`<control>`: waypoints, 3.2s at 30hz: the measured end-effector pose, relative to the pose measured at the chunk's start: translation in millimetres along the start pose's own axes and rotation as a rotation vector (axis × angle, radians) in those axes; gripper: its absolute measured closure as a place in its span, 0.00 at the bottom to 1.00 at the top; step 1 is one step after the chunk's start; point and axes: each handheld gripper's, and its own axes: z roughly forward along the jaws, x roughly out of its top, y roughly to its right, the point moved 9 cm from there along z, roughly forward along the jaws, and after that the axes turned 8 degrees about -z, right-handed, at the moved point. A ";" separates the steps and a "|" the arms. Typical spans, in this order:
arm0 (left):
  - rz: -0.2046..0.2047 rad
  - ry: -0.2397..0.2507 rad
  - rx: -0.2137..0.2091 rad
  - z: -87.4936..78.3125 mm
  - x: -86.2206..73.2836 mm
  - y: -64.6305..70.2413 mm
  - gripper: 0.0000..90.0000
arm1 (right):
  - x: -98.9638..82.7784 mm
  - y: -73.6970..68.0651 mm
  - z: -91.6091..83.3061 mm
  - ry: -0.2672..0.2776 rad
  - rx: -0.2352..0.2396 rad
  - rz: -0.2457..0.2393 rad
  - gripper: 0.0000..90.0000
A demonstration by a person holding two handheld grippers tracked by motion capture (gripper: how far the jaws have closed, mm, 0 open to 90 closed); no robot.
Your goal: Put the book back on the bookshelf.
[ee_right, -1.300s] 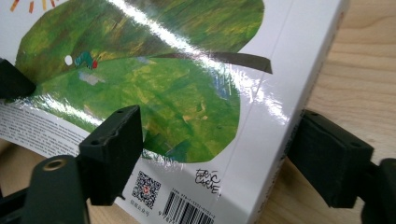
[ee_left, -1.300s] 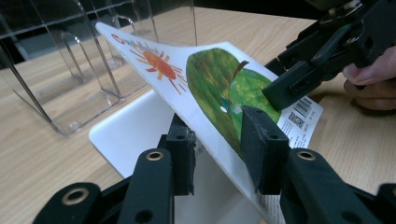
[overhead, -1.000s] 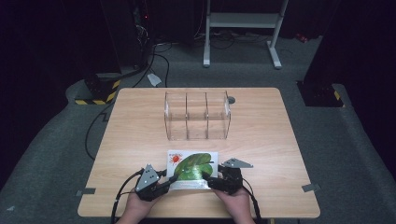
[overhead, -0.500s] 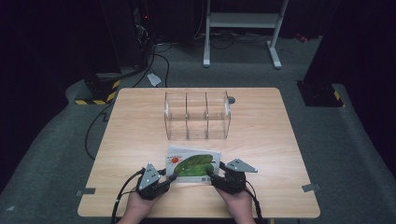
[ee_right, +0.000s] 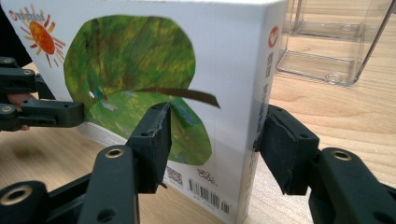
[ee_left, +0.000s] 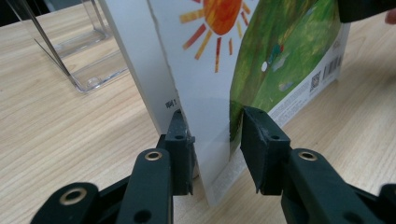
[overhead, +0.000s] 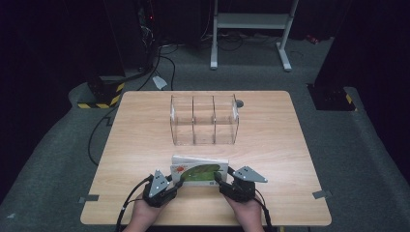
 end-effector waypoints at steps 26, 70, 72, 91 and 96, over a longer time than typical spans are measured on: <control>-0.031 -0.020 0.043 -6.3 -9.5 -18.4 0.51 | 12.1 -11.6 -13.9 0.057 0.078 -0.073 0.37; -0.110 -0.054 0.114 -5.2 -18.1 -38.9 0.44 | 22.4 -26.2 -21.3 0.135 0.133 -0.251 0.83; -0.111 -0.053 0.116 -5.5 -18.0 -39.8 0.44 | 24.0 -27.2 -22.8 0.137 0.122 -0.263 0.83; -0.132 -0.034 0.139 -9.9 -16.1 -51.9 0.44 | 33.6 11.6 -58.2 0.195 -0.041 -0.210 0.84; -0.131 -0.032 0.152 -11.1 -16.1 -57.3 0.45 | 30.2 25.6 -64.1 0.189 -0.102 -0.208 0.84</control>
